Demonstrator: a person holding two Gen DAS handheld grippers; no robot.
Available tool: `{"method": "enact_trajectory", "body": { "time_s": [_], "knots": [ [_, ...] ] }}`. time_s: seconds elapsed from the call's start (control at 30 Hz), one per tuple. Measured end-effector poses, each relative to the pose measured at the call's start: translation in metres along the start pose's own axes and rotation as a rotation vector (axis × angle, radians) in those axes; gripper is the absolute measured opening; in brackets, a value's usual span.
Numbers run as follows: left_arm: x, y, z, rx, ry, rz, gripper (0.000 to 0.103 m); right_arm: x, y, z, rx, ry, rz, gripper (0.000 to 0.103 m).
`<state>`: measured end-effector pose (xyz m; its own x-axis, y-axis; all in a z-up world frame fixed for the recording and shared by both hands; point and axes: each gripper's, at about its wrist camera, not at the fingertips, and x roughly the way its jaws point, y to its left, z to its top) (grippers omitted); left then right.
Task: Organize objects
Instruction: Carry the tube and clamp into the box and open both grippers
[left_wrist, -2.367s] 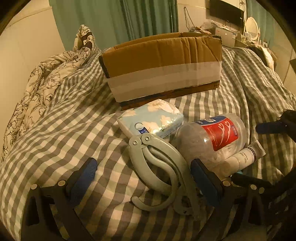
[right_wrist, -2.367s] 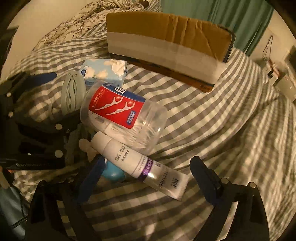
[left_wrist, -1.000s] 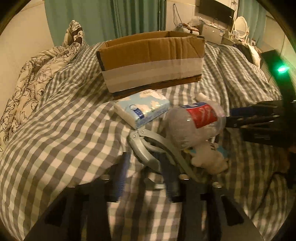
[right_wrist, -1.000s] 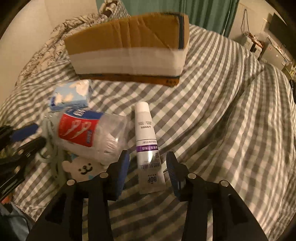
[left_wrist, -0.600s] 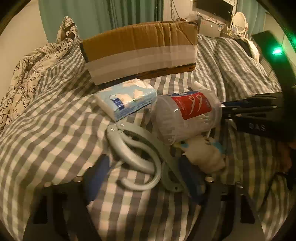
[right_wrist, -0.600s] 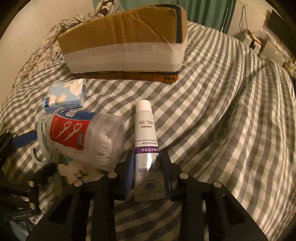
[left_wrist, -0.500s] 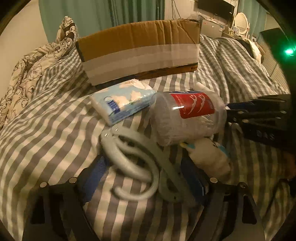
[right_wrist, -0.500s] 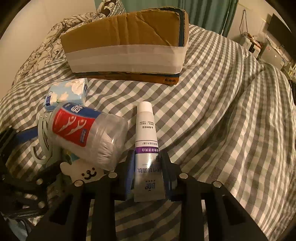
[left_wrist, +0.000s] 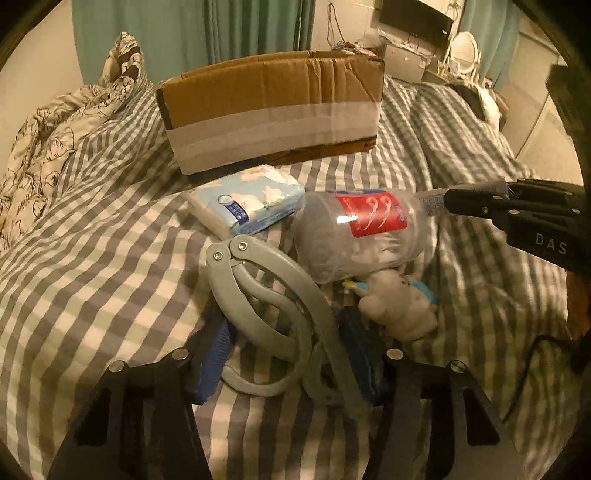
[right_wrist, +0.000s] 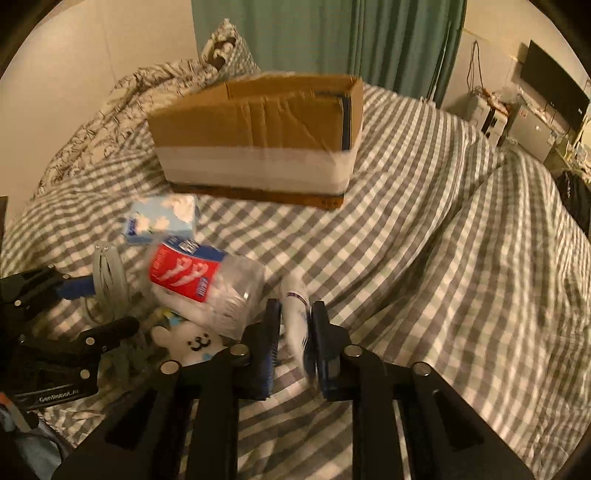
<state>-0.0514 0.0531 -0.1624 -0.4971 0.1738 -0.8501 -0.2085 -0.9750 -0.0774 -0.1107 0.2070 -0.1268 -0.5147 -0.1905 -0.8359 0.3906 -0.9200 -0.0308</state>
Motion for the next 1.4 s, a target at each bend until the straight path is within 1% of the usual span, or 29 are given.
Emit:
{"method": "enact_trajectory", "body": {
  "time_s": [0.1, 0.17, 0.23, 0.27, 0.4, 0.53, 0.67, 0.83, 0.9, 1.0, 1.1, 1.13, 1.2, 1.33, 1.4],
  "knots": [
    [-0.01, 0.001, 0.007, 0.001, -0.024, -0.012, 0.054, -0.016, 0.006, 0.006, -0.02, -0.036, -0.004, 0.014],
    [-0.014, 0.001, 0.011, 0.005, -0.033, -0.005, 0.053, -0.022, 0.012, 0.011, -0.032, -0.056, -0.007, 0.014],
    [-0.018, 0.003, 0.014, -0.002, -0.039, -0.017, 0.052, -0.027, 0.014, 0.016, -0.033, -0.071, -0.003, 0.014],
    [-0.02, 0.004, 0.016, -0.002, -0.044, -0.021, 0.049, -0.032, 0.013, 0.018, -0.025, -0.085, 0.004, 0.014],
    [-0.032, 0.007, 0.031, 0.007, -0.088, -0.016, 0.049, -0.05, 0.013, 0.034, -0.016, -0.145, 0.011, 0.014],
    [-0.041, 0.012, 0.051, 0.005, -0.13, -0.028, 0.049, -0.069, 0.011, 0.055, -0.016, -0.207, 0.013, 0.014],
    [-0.053, 0.017, 0.078, 0.006, -0.189, -0.046, 0.049, -0.081, 0.008, 0.078, -0.005, -0.264, 0.015, 0.014],
    [-0.066, 0.024, 0.126, 0.013, -0.276, -0.046, 0.049, -0.083, 0.006, 0.111, 0.009, -0.318, 0.027, 0.014],
    [-0.066, 0.027, 0.148, 0.012, -0.301, -0.05, 0.049, -0.079, 0.005, 0.127, 0.006, -0.335, 0.031, 0.014],
    [-0.059, 0.032, 0.174, 0.003, -0.319, -0.043, 0.049, -0.067, 0.005, 0.147, 0.0, -0.352, 0.029, 0.014],
    [-0.042, 0.038, 0.197, -0.008, -0.319, -0.03, 0.049, -0.048, 0.005, 0.164, 0.003, -0.377, -0.015, 0.014],
    [-0.033, 0.041, 0.205, -0.014, -0.31, -0.026, 0.049, -0.039, 0.004, 0.168, 0.008, -0.386, -0.036, 0.014],
    [-0.018, 0.045, 0.216, -0.021, -0.289, -0.021, 0.049, -0.023, 0.001, 0.176, 0.01, -0.379, -0.042, 0.014],
    [0.014, 0.052, 0.23, -0.02, -0.244, -0.023, 0.049, 0.018, -0.009, 0.184, 0.045, -0.33, 0.004, 0.014],
    [0.029, 0.055, 0.234, -0.027, -0.219, -0.027, 0.049, 0.032, -0.011, 0.183, 0.047, -0.308, 0.013, 0.014]
  ]
}}
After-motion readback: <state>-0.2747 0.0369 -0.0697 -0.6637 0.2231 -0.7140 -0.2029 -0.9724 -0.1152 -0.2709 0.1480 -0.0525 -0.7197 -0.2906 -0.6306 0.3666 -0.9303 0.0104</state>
